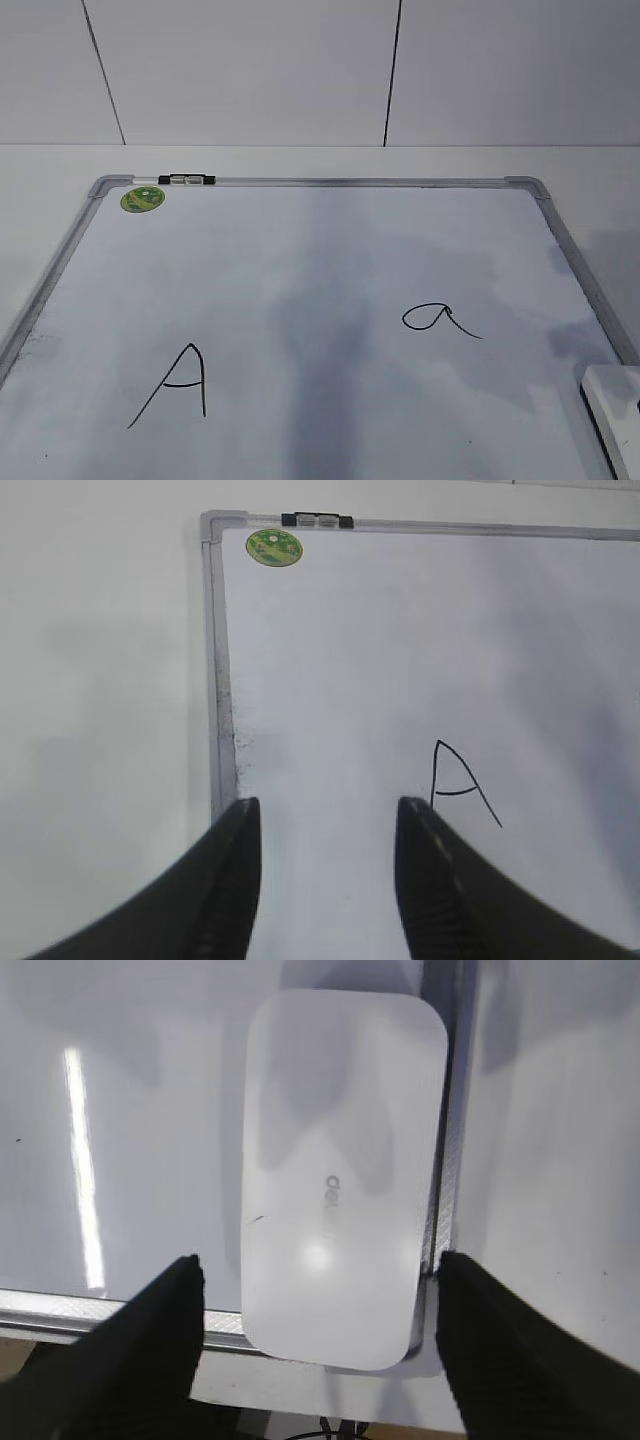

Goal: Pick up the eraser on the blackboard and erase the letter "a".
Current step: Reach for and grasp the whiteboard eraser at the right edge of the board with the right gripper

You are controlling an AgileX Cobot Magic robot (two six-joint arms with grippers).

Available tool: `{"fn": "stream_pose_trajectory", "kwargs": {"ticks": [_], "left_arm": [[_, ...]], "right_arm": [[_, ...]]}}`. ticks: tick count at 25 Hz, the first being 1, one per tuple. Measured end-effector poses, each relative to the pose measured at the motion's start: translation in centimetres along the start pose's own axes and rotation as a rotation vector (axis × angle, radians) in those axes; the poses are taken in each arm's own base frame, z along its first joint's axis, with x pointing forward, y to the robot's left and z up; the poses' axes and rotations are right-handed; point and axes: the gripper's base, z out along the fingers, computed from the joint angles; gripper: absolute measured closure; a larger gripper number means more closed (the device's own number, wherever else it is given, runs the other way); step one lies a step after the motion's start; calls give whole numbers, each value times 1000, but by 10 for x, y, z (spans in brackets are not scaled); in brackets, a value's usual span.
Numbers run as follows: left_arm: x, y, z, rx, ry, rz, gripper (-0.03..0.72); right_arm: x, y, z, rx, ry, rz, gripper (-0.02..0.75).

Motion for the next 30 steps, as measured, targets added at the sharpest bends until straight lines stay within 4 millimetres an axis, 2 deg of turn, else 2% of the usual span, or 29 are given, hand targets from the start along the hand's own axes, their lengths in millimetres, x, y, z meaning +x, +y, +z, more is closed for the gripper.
{"fn": "stream_pose_trajectory", "kwargs": {"ticks": [5,9,12,17,26,30], "left_arm": [[-11,5,20,-9,36,-35,340],[-16,6,29,-7,55,-58,337],[-17,7,31,-9,45,-62,336],[-18,7,31,-10,39,-62,334],[-20,7,31,-13,16,-63,334],[-22,8,31,-14,2,-65,334]], "right_arm": [[2,1,1,-5,29,-10,113],[3,9,6,-10,78,-55,101],[3,14,10,13,96,-76,101],[1,8,12,97,81,-15,101],[-5,14,13,32,19,64,101],[-6,12,13,57,6,60,101]]}}
